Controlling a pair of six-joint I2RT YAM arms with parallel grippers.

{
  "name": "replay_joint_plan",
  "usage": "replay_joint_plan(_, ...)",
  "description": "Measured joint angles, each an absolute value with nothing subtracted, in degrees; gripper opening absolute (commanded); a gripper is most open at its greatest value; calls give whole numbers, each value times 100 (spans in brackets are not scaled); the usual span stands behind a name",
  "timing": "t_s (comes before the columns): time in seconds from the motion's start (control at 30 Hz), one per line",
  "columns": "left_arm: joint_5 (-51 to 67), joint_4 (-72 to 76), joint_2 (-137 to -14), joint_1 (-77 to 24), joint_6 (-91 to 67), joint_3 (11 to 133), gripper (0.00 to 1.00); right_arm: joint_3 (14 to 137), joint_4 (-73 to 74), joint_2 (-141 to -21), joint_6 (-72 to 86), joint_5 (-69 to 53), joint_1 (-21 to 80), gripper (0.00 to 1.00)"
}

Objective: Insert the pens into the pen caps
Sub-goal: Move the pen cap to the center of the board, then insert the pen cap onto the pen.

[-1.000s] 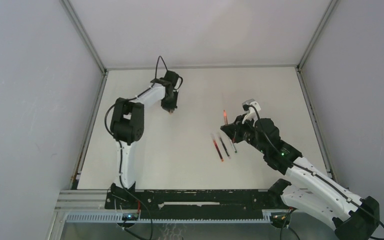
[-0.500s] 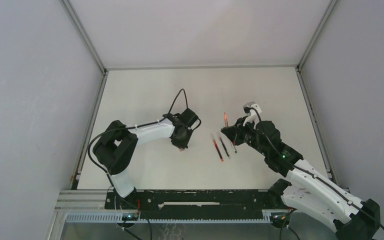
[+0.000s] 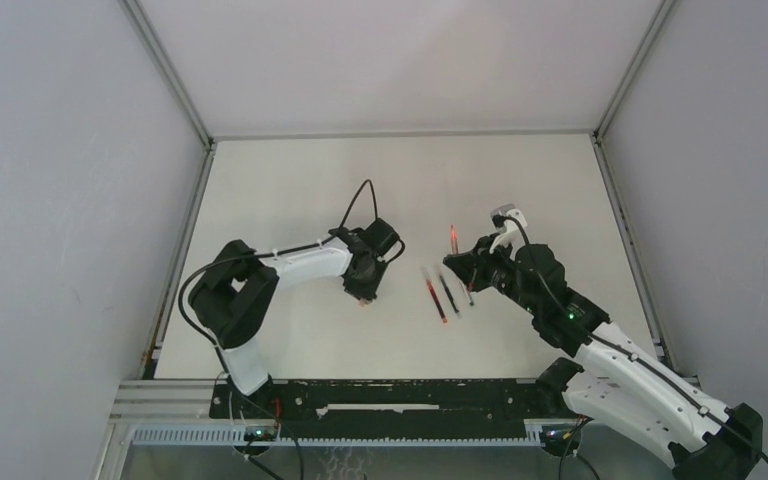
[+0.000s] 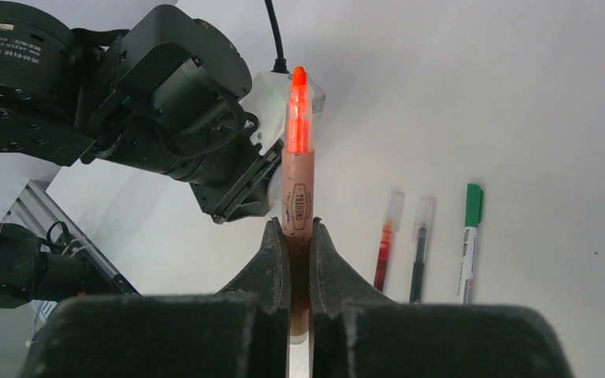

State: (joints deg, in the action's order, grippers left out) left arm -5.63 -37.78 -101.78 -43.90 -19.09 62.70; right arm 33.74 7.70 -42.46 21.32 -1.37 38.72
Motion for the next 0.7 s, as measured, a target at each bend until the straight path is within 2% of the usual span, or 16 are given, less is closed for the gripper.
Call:
replay_joint_plan(0.23,-567,-3887,-10328,-4390,-1903,6458,26,3367,814,-4182,2130,-91,3872,0)
replay_joint_plan(0.53,-530,-3887,-10361,-4399,-1900,6495,1,3334,923,-4128,2130,-49,3872,0)
replay_joint_plan(0.7,-539,-3780,-10256,-4397,-1907,6403,0,3304,921,-4115,2132,-49,3872,0)
